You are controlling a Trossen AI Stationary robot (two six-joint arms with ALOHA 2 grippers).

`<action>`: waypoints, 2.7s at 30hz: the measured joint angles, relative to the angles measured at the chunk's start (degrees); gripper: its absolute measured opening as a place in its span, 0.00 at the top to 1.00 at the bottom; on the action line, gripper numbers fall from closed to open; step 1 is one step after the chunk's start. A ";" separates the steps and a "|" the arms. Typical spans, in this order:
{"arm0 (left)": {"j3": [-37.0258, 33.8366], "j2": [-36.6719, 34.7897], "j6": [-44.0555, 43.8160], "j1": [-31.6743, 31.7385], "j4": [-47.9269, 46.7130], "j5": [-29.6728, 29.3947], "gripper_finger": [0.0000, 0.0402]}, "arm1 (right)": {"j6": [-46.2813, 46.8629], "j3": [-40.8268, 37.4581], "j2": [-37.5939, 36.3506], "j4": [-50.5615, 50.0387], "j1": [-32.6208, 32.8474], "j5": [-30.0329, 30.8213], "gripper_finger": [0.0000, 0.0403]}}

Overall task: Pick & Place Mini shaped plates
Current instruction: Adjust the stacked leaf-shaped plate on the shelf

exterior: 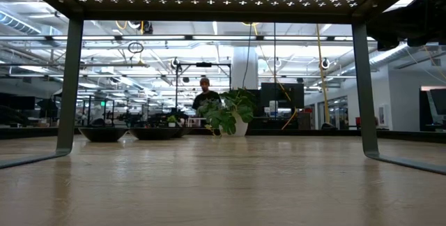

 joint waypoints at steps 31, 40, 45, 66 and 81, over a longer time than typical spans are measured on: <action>0.02 -0.37 21.40 16.08 0.66 -7.32 0.91 | 0.00 0.02 0.00 0.00 0.00 0.00 0.71; 0.02 -0.37 14.19 19.04 -10.12 2.29 0.91 | 0.00 0.02 0.00 0.00 0.00 0.00 0.71; 0.02 -0.37 13.37 17.68 -10.32 4.60 0.91 | 0.00 0.02 0.00 0.00 -0.01 0.00 0.71; 1.36 -7.09 3.07 10.92 -14.43 4.35 0.91 | 0.00 0.00 0.00 0.00 -0.02 0.00 0.71; 1.38 -7.16 14.24 7.46 2.26 6.03 0.81 | 0.00 0.02 0.00 0.00 -0.01 -0.01 0.71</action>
